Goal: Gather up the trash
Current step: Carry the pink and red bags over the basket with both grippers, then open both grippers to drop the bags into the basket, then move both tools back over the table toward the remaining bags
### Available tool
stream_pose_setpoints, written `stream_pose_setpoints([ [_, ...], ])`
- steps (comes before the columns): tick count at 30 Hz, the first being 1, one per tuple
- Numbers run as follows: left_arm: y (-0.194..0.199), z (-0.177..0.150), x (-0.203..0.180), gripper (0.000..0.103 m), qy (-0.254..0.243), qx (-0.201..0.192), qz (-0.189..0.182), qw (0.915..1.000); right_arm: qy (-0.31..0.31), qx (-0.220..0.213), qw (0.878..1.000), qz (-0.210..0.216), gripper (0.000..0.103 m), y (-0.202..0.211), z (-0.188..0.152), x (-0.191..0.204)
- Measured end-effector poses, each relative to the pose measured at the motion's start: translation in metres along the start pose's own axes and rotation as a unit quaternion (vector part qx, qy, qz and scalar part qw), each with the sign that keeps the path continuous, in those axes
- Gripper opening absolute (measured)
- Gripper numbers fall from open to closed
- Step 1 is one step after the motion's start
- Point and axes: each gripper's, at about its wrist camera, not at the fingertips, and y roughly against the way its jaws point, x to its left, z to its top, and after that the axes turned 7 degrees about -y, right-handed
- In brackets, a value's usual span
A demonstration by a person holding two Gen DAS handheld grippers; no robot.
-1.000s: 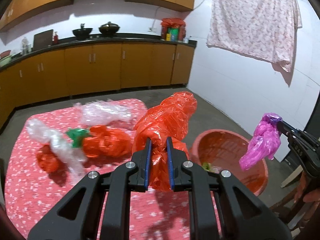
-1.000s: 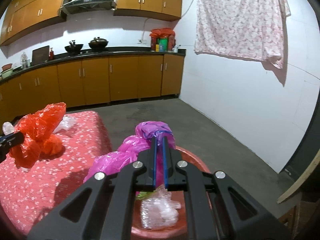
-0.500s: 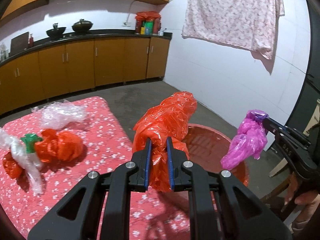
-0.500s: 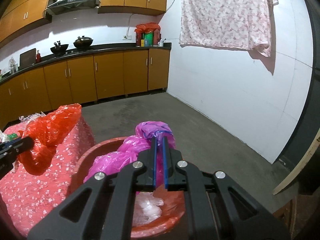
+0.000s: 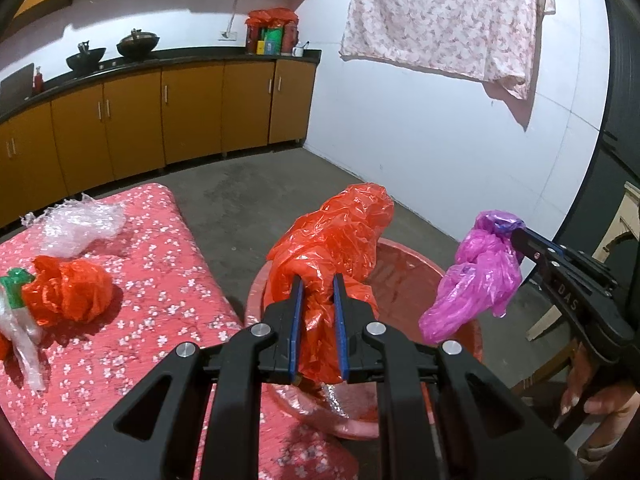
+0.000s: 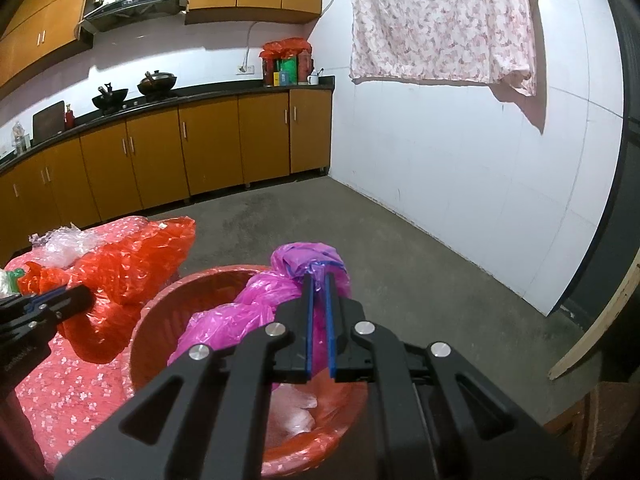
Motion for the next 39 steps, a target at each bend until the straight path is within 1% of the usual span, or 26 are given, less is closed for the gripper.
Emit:
stream_pose_setpoints([
  [9, -0.019, 0.0, -0.014, 0.014, -0.007, 0.014, -0.012, 0.9998, -0.006, 0.004, 1.0, -0.001, 0.007, -0.008, 0.0, -0.006],
  [12, -0.023, -0.001, -0.016, 0.015, -0.01, 0.019, -0.017, 0.9996, -0.009, 0.005, 1.0, 0.009, 0.008, -0.009, 0.0, -0.006],
  [14, -0.025, -0.003, -0.017, 0.016, -0.011, 0.023, -0.017, 0.9995, -0.01, 0.006, 1.0, 0.02, 0.011, -0.01, -0.001, -0.005],
  [15, -0.026, -0.003, -0.017, 0.018, -0.01, 0.024, -0.016, 0.9995, -0.011, 0.006, 1.0, 0.026, 0.011, -0.01, -0.001, -0.005],
  [16, -0.027, -0.005, -0.016, 0.023, -0.009, 0.028, -0.015, 0.9995, -0.012, 0.005, 0.999, 0.03, 0.012, -0.009, -0.001, -0.005],
  [17, -0.028, -0.005, -0.015, 0.026, -0.008, 0.029, -0.014, 0.9994, -0.011, 0.006, 0.999, 0.036, 0.017, -0.009, -0.001, -0.004],
  [18, -0.029, -0.007, -0.013, 0.034, -0.005, 0.031, -0.009, 0.9995, -0.012, 0.006, 0.999, 0.038, 0.019, -0.01, -0.002, -0.004],
  [19, -0.028, -0.008, -0.011, 0.039, -0.002, 0.031, -0.006, 0.9995, -0.013, 0.006, 0.999, 0.039, 0.024, -0.009, -0.003, -0.004],
  [21, -0.028, -0.009, -0.007, 0.043, 0.006, 0.033, -0.004, 0.9994, -0.017, 0.007, 0.999, 0.042, 0.029, -0.009, -0.004, -0.006],
  [22, -0.028, -0.01, -0.004, 0.043, 0.01, 0.035, 0.0, 0.9994, -0.02, 0.008, 0.999, 0.041, 0.03, -0.009, -0.004, -0.007],
  [24, -0.026, -0.012, 0.001, 0.044, 0.017, 0.035, 0.006, 0.9992, -0.023, 0.007, 0.999, 0.037, 0.04, -0.007, -0.006, -0.009],
  [25, -0.024, -0.013, 0.004, 0.049, 0.019, 0.034, 0.011, 0.9992, -0.025, 0.004, 0.999, 0.034, 0.044, -0.005, -0.006, -0.01],
  [26, -0.021, -0.014, 0.007, 0.051, 0.022, 0.032, 0.019, 0.9991, -0.025, 0.002, 0.999, 0.033, 0.057, -0.005, -0.006, -0.01],
  [27, -0.017, -0.015, 0.009, 0.057, 0.023, 0.028, 0.028, 0.999, -0.026, -0.005, 0.999, 0.031, 0.072, -0.001, -0.007, -0.01],
  [28, -0.015, -0.016, 0.012, 0.062, 0.023, 0.026, 0.034, 0.9988, -0.027, -0.013, 0.999, 0.031, 0.078, 0.002, -0.007, -0.01],
  [29, -0.012, -0.017, 0.014, 0.064, 0.024, 0.024, 0.041, 0.9986, -0.028, -0.023, 0.999, 0.028, 0.088, 0.005, -0.007, -0.009],
  [30, -0.007, -0.019, 0.017, 0.068, 0.026, 0.022, 0.05, 0.9982, -0.029, -0.033, 0.999, 0.024, 0.094, 0.008, -0.007, -0.008],
  [31, -0.004, -0.021, 0.02, 0.073, 0.026, 0.021, 0.057, 0.9978, -0.028, -0.04, 0.999, 0.019, 0.095, 0.01, -0.007, -0.006],
  [32, 0.001, -0.023, 0.023, 0.075, 0.027, 0.019, 0.065, 0.9973, -0.024, -0.047, 0.999, 0.009, 0.098, 0.013, -0.007, -0.002],
  [35, 0.015, -0.03, 0.033, 0.083, 0.029, 0.014, 0.091, 0.9953, -0.013, -0.046, 0.999, 0.011, 0.099, 0.013, -0.007, 0.009],
  [36, 0.019, -0.032, 0.036, 0.087, 0.03, 0.012, 0.097, 0.9947, -0.008, -0.044, 0.999, 0.012, 0.099, 0.013, -0.007, 0.015],
  [39, 0.036, -0.041, 0.052, 0.094, 0.038, 0.005, 0.13, 0.9907, 0.012, -0.046, 0.999, 0.008, 0.099, 0.014, -0.01, 0.031],
])
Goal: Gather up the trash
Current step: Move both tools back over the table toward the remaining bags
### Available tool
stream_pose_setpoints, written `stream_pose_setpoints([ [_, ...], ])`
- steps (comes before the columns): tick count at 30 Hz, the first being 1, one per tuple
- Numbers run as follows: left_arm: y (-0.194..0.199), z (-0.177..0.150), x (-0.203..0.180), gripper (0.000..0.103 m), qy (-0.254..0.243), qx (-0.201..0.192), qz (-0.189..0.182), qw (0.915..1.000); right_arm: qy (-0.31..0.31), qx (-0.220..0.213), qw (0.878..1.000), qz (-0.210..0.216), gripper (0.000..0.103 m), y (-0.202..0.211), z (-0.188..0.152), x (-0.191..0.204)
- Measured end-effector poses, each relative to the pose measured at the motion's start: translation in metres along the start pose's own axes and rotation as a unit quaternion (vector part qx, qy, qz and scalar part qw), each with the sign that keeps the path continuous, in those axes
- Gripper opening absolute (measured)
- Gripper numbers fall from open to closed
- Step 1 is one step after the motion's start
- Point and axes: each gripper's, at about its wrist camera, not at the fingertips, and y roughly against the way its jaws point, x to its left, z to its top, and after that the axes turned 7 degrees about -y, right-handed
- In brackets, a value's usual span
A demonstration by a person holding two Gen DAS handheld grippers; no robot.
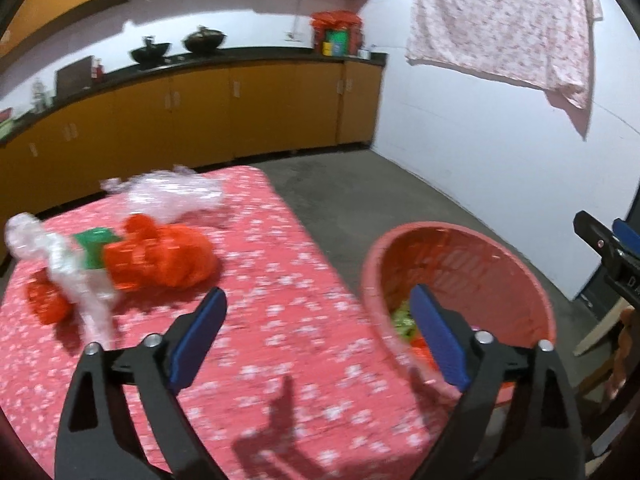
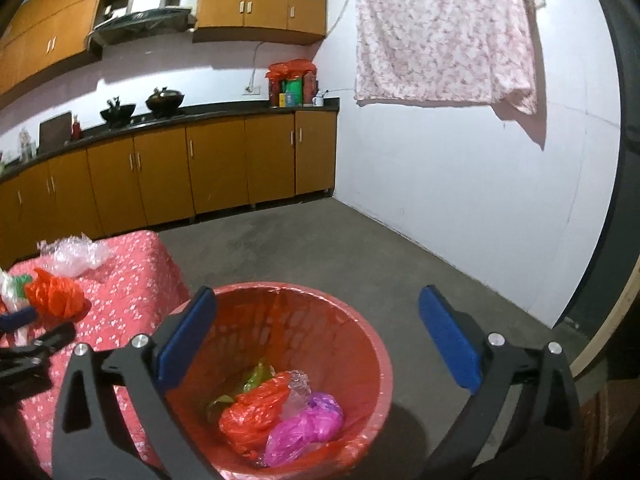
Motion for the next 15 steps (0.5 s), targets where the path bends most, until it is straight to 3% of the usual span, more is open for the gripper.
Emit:
stream_pose_setpoints([
  [7, 0.024, -0.017, 0.061, 0.099, 0.025, -0.007, 0.085, 0.996, 0.025, 0.006, 0.999, 0.041, 0.099, 0.001, -0.006, 0.049],
  [15, 0.046, -0.039, 0.149, 0.099, 0.057, -0.005, 0.203, 0.9776, 0.044, 0.024, 0.992, 0.12, 0.099, -0.002, -0.011, 0.118],
])
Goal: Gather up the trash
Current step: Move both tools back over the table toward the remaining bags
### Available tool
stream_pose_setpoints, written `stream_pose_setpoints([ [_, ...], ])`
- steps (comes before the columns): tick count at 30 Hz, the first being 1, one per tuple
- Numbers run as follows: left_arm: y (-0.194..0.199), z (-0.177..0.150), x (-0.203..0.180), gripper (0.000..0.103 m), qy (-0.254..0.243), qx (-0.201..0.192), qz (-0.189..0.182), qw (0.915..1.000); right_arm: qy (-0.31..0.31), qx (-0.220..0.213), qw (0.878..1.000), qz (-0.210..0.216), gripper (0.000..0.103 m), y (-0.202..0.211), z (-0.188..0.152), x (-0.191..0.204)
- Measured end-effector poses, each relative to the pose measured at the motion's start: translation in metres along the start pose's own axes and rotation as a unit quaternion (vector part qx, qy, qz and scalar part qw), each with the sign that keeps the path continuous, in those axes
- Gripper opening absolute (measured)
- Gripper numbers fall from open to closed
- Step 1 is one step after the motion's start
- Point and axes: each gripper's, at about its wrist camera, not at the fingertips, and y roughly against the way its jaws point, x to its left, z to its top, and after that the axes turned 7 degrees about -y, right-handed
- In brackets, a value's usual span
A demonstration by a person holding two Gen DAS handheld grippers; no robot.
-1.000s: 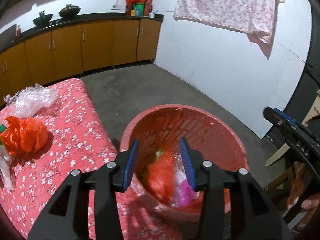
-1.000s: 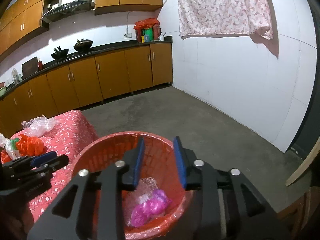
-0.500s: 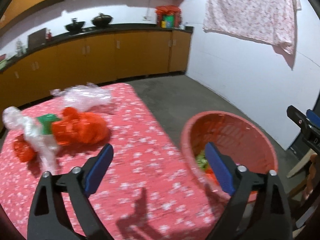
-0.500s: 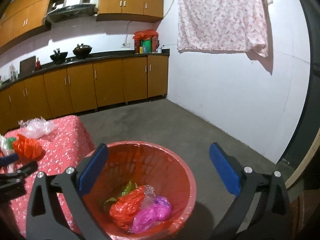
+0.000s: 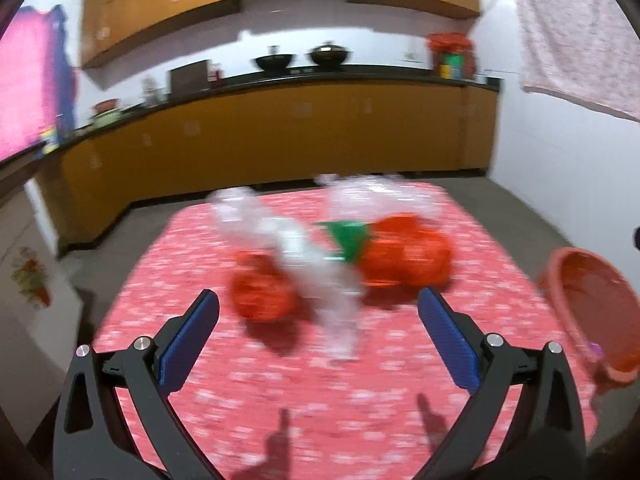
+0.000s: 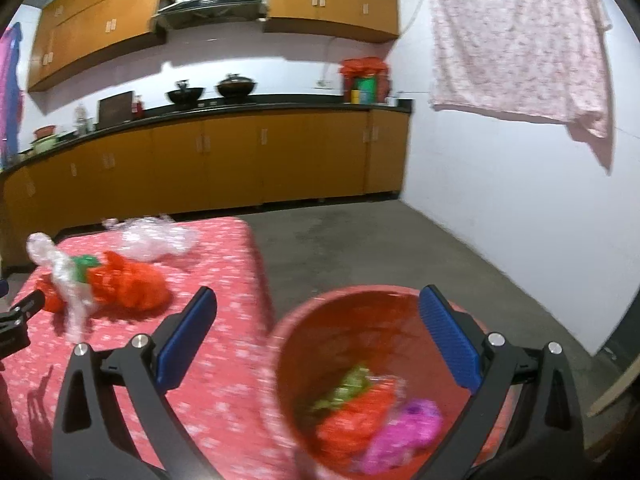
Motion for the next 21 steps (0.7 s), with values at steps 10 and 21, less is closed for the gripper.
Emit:
stream_pose_setpoints([
  [10, -0.045, -0.011, 0.058, 0.099, 0.03, 0.046, 0.038, 0.9978, 0.018, 0.061, 0.994, 0.094, 0.099, -0.056, -0.011, 0.089],
  [21, -0.077, -0.013, 0.061, 0.098, 0.021, 0.067, 0.034, 0.997, 0.078, 0.1, 0.984, 0.124, 0.098, -0.114, -0.027, 0.153],
])
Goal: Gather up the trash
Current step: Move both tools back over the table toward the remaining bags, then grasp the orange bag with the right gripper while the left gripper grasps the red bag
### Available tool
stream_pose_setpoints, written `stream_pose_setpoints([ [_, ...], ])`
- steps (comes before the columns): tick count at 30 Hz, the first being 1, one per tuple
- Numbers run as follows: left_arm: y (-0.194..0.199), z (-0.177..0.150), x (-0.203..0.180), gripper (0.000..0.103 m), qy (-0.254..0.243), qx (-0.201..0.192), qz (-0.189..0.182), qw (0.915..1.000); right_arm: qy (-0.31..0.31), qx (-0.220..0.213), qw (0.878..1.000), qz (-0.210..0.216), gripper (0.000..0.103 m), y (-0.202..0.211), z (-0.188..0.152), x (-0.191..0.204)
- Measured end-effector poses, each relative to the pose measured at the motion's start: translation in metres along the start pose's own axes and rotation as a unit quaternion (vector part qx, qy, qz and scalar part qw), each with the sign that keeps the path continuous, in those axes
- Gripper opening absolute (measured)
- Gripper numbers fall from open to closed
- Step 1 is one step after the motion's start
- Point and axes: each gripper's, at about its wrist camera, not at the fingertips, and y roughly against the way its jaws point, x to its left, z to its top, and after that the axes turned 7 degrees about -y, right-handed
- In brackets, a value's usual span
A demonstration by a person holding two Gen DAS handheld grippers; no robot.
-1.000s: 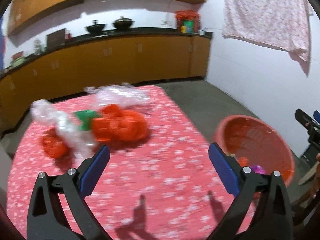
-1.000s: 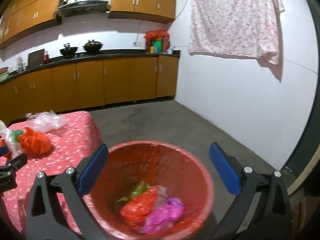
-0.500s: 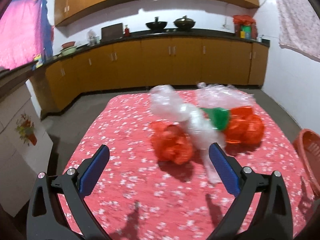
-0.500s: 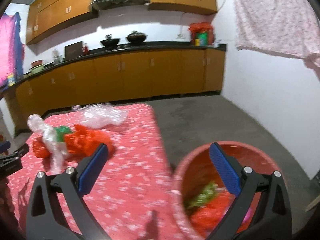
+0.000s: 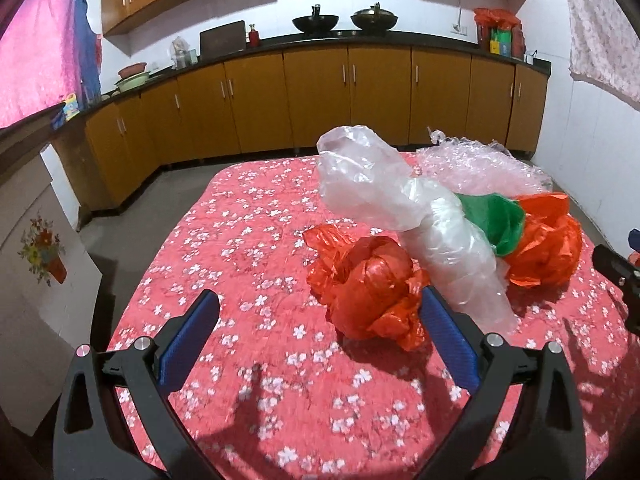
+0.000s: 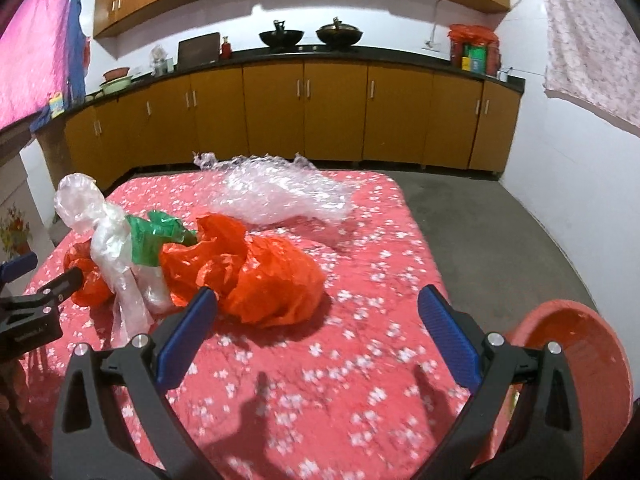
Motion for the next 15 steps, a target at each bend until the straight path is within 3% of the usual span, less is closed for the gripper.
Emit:
stream_pose_setpoints([
  [3, -0.008, 0.003, 0.0, 0.098, -0.002, 0.006, 0.003, 1.0, 0.006, 0.005, 1.0, 0.007, 0.098, -0.01, 0.005, 0.006],
  [9, -0.02, 0.003, 0.012, 0.084, 0.011, 0.026, 0.003, 0.9996, 0.015, 0.011, 0.999, 0.031, 0.098, -0.022, 0.01, 0.016],
  [15, -0.019, 0.004, 0.025, 0.085, 0.021, 0.019, -0.004, 0.9996, 0.035, 0.016, 0.998, 0.045, 0.094, -0.032, 0.014, 0.029],
])
